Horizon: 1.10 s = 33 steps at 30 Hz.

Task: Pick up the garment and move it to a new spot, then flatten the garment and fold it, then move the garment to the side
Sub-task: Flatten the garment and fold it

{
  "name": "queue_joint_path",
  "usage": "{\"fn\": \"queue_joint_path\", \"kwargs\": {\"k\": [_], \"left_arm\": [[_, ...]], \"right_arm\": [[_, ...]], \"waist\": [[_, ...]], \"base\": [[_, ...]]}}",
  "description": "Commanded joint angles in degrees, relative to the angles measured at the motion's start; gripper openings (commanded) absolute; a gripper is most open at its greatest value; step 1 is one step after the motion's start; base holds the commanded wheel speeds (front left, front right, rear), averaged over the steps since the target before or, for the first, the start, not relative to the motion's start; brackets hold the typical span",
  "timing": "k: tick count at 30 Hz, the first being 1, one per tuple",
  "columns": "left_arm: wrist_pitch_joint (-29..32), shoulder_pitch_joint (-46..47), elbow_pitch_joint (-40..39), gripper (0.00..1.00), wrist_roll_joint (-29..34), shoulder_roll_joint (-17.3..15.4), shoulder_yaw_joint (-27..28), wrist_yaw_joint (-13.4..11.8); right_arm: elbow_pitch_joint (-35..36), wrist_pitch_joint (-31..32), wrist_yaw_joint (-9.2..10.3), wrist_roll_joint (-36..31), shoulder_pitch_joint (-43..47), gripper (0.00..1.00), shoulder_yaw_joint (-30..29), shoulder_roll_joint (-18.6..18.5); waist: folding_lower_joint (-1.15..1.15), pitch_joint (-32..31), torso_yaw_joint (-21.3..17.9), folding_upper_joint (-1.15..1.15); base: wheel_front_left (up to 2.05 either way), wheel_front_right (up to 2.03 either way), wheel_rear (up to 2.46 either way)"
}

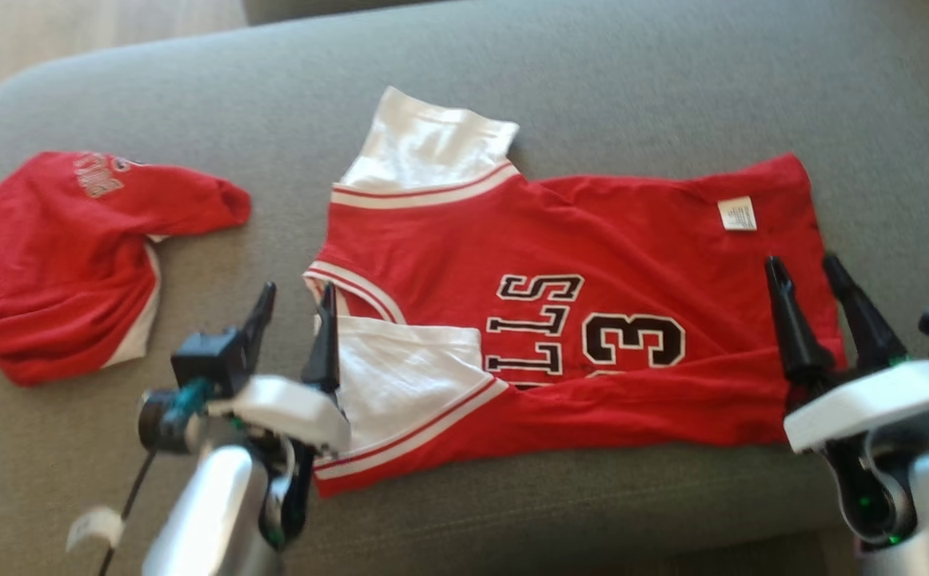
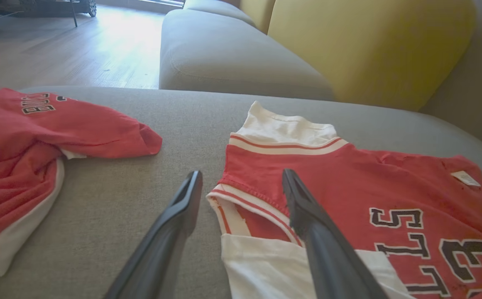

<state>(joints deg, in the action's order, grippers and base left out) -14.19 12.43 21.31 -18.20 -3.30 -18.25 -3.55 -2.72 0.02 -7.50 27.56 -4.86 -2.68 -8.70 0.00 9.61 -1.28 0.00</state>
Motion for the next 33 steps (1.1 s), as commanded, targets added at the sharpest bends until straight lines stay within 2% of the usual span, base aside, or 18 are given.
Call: {"fn": "queue_joint_path", "kwargs": {"k": [1, 5, 8, 12, 14, 18, 23, 33], "left_arm": [[0.2, 4.7, -0.1, 1.00, 0.7, -0.6, 2.1, -0.7], [1.4, 12.3, 4.5, 1.00, 2.0, -2.6, 2.9, -1.0], [2.5, 17.8, 7.1, 1.00, 3.0, -4.6, 3.3, -0.9], [6.7, 25.6, 11.1, 1.00, 5.8, -9.3, 1.6, 1.6], [8.9, 29.4, 13.4, 1.00, 7.9, -12.0, 0.8, 1.9], [11.1, 35.2, 16.7, 1.00, 9.6, -14.9, 0.1, 3.1], [13.1, 40.0, 20.7, 1.00, 10.8, -16.6, -1.8, 5.8], [12.6, 45.7, 28.3, 1.00, 12.3, -17.1, -3.4, 5.6]], "right_arm": [[2.8, -1.2, 0.01, -0.8, -3.1, 1.00, 1.9, -0.7], [4.7, -3.1, 0.01, -1.7, -5.3, 1.00, 4.8, 0.5], [6.2, -4.7, 0.01, 0.3, -6.5, 1.00, 7.4, 1.4], [5.9, -6.2, 0.01, 0.2, -8.8, 1.00, 10.1, -0.1], [5.6, -6.9, 0.01, 0.5, -10.0, 1.00, 11.1, -0.4], [4.0, -8.5, 0.01, 1.1, -11.8, 1.00, 12.2, -0.2], [1.9, -10.3, 0.01, 1.6, -12.7, 1.00, 13.3, 0.4], [-1.0, -12.1, 0.01, 2.5, -13.8, 1.00, 13.5, 0.8]], "waist": [[0.00, 2.9, -2.6, 0.00], [0.00, 7.0, -5.9, 0.00], [0.00, 9.9, -8.2, 0.00], [0.00, 13.5, -11.1, 0.00], [0.00, 14.7, -12.1, 0.00], [0.00, 16.3, -14.2, 0.00], [0.00, 17.7, -15.7, 0.00], [0.00, 18.9, -17.3, 0.00]], "base": [[0.00, 0.00, 0.00], [0.00, 0.00, 0.00], [0.00, 0.00, 0.00], [0.00, 0.00, 0.00], [0.00, 0.00, 0.00], [0.00, 0.00, 0.00], [0.00, 0.00, 0.00], [0.00, 0.00, 0.00]]}}
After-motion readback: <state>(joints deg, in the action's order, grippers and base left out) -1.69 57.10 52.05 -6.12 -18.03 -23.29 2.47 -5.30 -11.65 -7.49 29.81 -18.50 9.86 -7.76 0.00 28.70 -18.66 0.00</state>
